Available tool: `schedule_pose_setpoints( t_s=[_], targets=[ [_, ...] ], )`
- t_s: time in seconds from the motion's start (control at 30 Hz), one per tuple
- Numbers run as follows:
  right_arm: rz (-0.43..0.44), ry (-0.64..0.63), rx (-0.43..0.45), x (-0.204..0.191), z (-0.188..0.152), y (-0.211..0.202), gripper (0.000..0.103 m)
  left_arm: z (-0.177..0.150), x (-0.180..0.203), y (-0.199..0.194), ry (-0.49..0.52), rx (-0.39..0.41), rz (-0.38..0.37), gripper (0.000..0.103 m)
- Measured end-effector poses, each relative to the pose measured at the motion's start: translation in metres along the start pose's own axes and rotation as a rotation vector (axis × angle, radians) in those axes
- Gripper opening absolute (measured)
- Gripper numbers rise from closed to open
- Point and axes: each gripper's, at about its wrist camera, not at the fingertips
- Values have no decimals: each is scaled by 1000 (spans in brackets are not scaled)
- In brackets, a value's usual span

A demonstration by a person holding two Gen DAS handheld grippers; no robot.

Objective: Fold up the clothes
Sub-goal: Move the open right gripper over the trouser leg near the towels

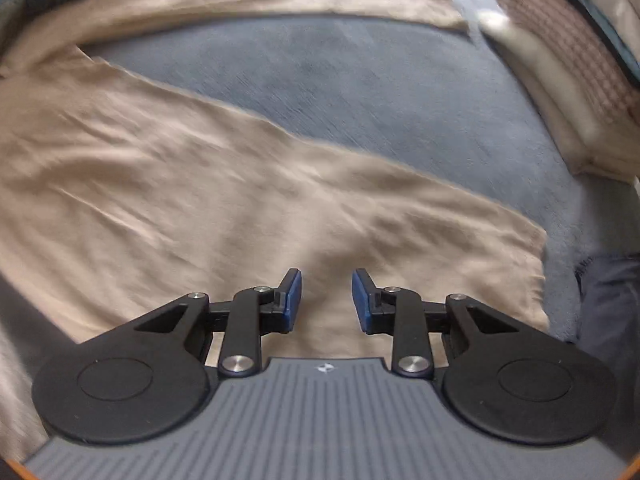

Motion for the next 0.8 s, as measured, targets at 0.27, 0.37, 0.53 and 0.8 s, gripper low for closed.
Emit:
schedule_pose_setpoints(
  t_s=[0.27,0.37,0.53,0.8],
  targets=[
    [-81,195,-118,84,-98,-24,27,3,12,3,32,12,50,60],
    [-14,150,-6,83,-69,-38,27,4,16,5,43,16,69,60],
    [29,73,37,75,-28,-4,26,0,24,7,83,-7,102,62],
    [-59,205,-51,114,-90,-19,24,-2,17,11,38,-20,141,62]
  ],
)
Point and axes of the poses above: each gripper's, at about its wrist camera, not at the fingertips, and y roughly the way its jaws point, x to its right, z to its top, and after that the axes turned 11 degrees about -x, right-handed
